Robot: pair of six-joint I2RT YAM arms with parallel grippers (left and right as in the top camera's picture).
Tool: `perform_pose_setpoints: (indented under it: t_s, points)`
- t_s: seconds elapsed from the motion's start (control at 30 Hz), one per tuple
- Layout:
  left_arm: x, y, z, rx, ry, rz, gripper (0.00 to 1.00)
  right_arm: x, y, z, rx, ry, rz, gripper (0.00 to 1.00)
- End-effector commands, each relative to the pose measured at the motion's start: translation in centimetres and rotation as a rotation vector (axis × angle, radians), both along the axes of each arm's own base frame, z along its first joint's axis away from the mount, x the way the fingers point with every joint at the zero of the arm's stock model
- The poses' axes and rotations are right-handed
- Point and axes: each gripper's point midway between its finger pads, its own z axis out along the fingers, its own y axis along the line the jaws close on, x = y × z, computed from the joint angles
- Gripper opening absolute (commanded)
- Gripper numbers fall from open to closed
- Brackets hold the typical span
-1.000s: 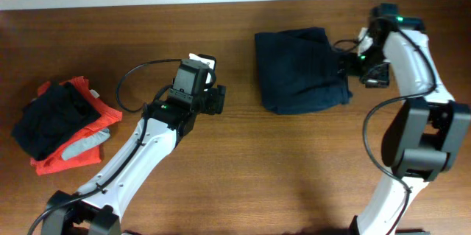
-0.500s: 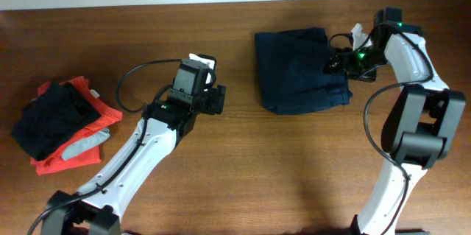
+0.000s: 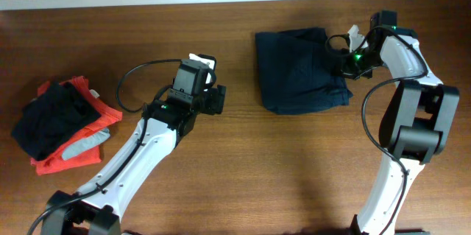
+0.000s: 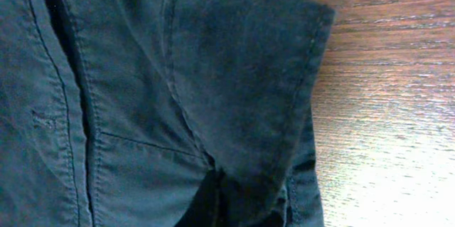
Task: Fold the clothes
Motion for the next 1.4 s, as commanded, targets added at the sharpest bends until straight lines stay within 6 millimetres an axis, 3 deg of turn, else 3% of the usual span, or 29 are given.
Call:
perform_pose_setpoints:
  t_s: [0.0, 0.03, 0.1, 0.2, 0.37, 0.4, 0.47, 0.5, 0.63, 0.7, 0.8, 0.83, 0.87, 0.93, 1.0, 1.27, 1.3, 1.37]
  points:
    - [0.3, 0.2, 1.3, -0.003, -0.034, 0.000, 0.84, 0.5, 0.6, 1.2, 0.022, -0.026, 0.017, 0.04]
    - [0.3, 0.2, 1.3, -0.002, -0.034, 0.001, 0.84, 0.4, 0.8, 1.6, 0.032, -0.028, 0.020, 0.04]
    - [0.4, 0.3, 1.3, -0.001, -0.035, 0.001, 0.84, 0.2, 1.4, 4.5, 0.043, -0.055, 0.036, 0.04]
    - [0.4, 0.5, 1.3, 0.010, -0.040, 0.013, 0.84, -1.8, 3.6, 7.6, 0.044, -0.033, 0.078, 0.04]
    - [0.4, 0.6, 1.3, 0.012, -0.039, 0.013, 0.84, -5.4, 10.3, 7.7, 0.063, 0.095, 0.219, 0.04]
    - [0.5, 0.8, 1.3, 0.023, -0.040, 0.023, 0.84, -6.0, 12.6, 7.8, 0.062, 0.106, 0.269, 0.04]
    - [0.4, 1.5, 1.2, 0.053, -0.039, 0.048, 0.84, -6.6, 15.8, 8.0, 0.048, 0.088, 0.348, 0.04]
    - [0.3, 1.6, 1.1, 0.056, -0.034, 0.047, 0.84, -6.4, 16.5, 8.0, 0.020, 0.079, 0.346, 0.04]
    - [0.2, 1.6, 0.9, 0.060, -0.024, 0.047, 0.84, -4.6, 15.9, 9.0, -0.103, 0.021, 0.308, 0.04]
    - [0.2, 1.6, 0.9, 0.060, -0.025, 0.047, 0.84, -3.7, 15.5, 10.4, -0.135, -0.031, 0.322, 0.04]
    - [0.2, 1.6, 0.9, 0.059, -0.026, 0.047, 0.84, -1.9, 15.6, 14.3, -0.187, -0.195, 0.461, 0.04]
    - [0.2, 1.6, 0.9, 0.059, -0.025, 0.047, 0.84, 0.5, 14.0, 15.9, -0.322, -0.303, 0.484, 0.04]
    - [0.2, 1.6, 0.9, 0.059, -0.025, 0.047, 0.84, 4.4, 11.0, 17.6, -0.481, -0.415, 0.333, 0.04]
    - [0.2, 1.6, 0.9, 0.059, -0.026, 0.047, 0.84, 8.0, 8.8, 19.1, -0.535, -0.524, 0.140, 0.04]
    - [0.1, 1.7, 0.9, 0.061, -0.022, 0.047, 0.84, 9.5, 8.7, 18.7, -0.488, -0.561, 0.135, 0.04]
    - [0.0, 1.7, 0.8, 0.063, -0.017, 0.047, 0.84, 13.1, 7.0, 9.5, -0.484, -0.491, 0.123, 0.09]
    - [0.0, 1.7, 0.8, 0.063, -0.017, 0.047, 0.84, 14.3, 6.0, 7.3, -0.496, -0.495, 0.100, 0.10]
    - [0.0, 1.7, 0.8, 0.063, -0.017, 0.047, 0.84, 15.2, 4.5, 6.1, -0.517, -0.499, 0.042, 0.09]
